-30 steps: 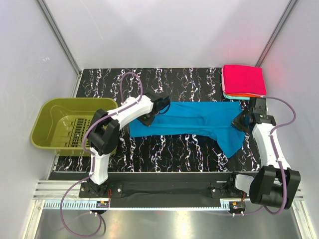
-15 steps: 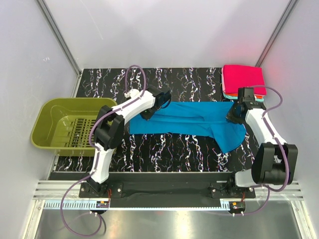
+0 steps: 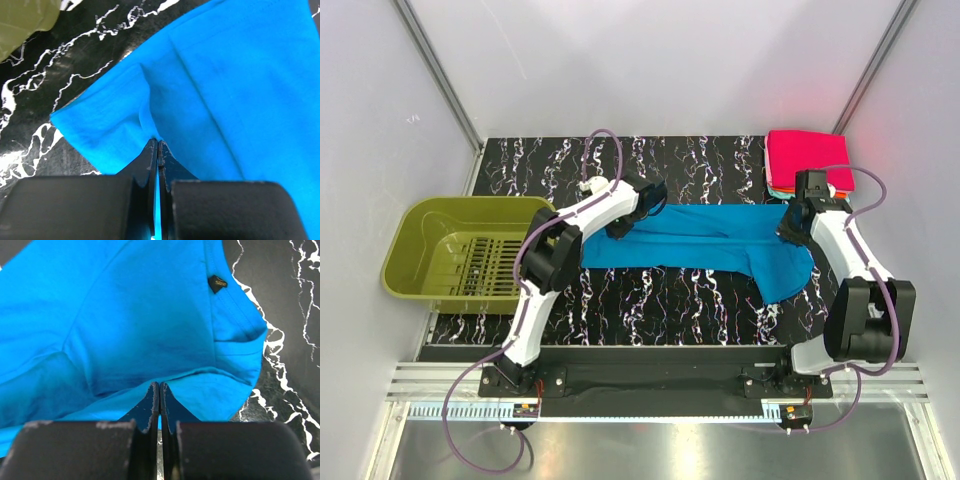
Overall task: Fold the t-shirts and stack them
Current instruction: Fold the tshirt
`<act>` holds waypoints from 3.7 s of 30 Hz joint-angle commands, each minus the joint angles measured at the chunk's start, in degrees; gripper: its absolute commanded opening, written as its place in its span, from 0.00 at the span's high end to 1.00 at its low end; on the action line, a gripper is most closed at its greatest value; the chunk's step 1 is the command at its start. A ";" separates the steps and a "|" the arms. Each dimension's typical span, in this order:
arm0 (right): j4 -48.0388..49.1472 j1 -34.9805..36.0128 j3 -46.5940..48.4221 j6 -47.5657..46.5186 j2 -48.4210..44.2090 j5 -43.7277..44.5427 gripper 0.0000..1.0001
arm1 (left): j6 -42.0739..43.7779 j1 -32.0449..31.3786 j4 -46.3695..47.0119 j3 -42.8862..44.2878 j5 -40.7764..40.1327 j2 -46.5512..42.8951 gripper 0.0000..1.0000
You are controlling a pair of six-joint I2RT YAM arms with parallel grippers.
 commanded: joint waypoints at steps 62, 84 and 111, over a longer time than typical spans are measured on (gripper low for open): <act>-0.97 7.86 20.33 -10.87 16.07 2.15 0.79 | 15.47 3.84 1.50 6.32 -1.22 -1.17 0.63; -6.18 -15.52 -2.60 20.44 5.26 -10.78 0.73 | 51.88 -0.30 35.17 -24.18 23.04 -21.14 0.69; -3.71 -20.97 -5.15 12.96 13.36 3.20 0.82 | 48.72 2.08 25.14 -25.67 10.56 -11.98 1.00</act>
